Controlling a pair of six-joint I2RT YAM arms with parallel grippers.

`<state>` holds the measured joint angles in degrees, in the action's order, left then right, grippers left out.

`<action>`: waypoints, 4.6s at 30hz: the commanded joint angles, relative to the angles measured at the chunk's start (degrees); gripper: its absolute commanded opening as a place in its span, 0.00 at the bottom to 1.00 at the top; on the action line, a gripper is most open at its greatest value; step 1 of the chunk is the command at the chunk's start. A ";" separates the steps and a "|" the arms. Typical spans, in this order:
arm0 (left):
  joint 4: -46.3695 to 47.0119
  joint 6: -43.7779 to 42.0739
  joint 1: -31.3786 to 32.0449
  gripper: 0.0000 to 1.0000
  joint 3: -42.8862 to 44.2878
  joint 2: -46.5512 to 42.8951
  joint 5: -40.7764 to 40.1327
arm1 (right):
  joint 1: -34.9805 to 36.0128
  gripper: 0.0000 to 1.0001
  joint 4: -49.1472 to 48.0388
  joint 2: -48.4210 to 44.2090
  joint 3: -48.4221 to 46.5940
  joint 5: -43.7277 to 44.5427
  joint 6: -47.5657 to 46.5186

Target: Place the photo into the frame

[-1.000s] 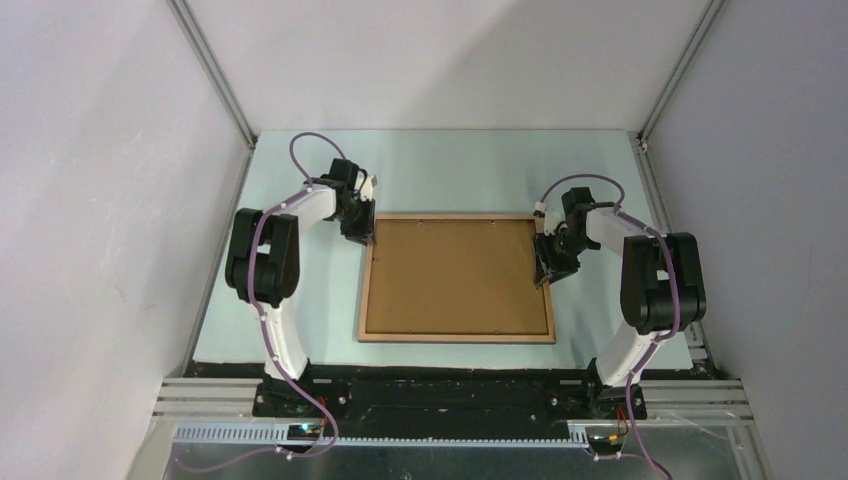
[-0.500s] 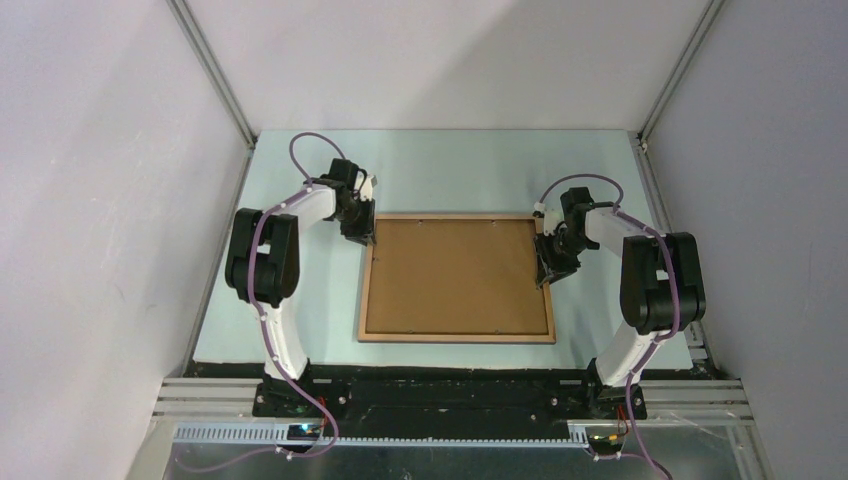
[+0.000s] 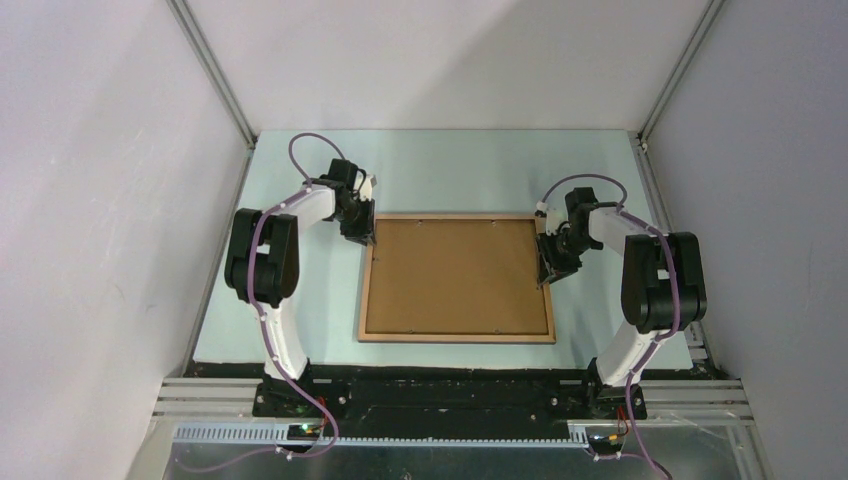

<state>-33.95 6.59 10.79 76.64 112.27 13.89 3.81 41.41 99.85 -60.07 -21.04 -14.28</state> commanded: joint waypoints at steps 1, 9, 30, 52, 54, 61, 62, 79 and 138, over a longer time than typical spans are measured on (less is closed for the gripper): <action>2.23 -0.61 -0.50 0.00 -0.95 -0.84 -0.67 | -0.66 0.36 0.04 0.22 -0.72 -1.45 -1.49; 2.27 -0.61 -0.49 0.00 -1.03 -0.88 -0.57 | -1.92 0.42 -0.10 -1.73 -0.71 -3.18 -1.22; 2.23 -0.61 -0.59 0.00 -1.07 -0.97 -0.24 | -0.62 0.49 -0.70 -0.32 -0.74 -2.34 -0.83; 2.25 -0.55 -1.16 0.00 -1.03 -0.69 0.53 | -0.68 0.40 0.42 1.46 -0.22 -0.26 -2.67; 2.23 -0.53 -1.18 0.00 -1.02 -0.65 0.60 | -0.71 0.39 0.55 1.37 -0.02 -0.16 -2.94; 2.26 -0.53 -1.27 0.00 -1.06 -0.71 0.57 | -1.06 0.39 1.12 1.48 0.00 -0.44 -4.60; 2.24 -0.53 -1.28 0.00 -1.01 -0.64 0.58 | -1.15 0.39 1.30 1.55 -0.02 -0.55 -5.01; 2.25 -0.46 -1.28 0.00 -0.90 -0.28 0.74 | -1.97 0.38 2.24 2.47 -0.09 -1.72 -8.65; 3.56 1.51 -2.25 0.00 -2.09 -1.65 2.43 | -6.18 0.52 0.91 -1.75 -2.64 -2.01 -5.92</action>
<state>-32.71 7.62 9.47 75.68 112.05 16.69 -1.69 44.12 100.09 -61.10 -25.78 -22.09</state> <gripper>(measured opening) 0.241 0.522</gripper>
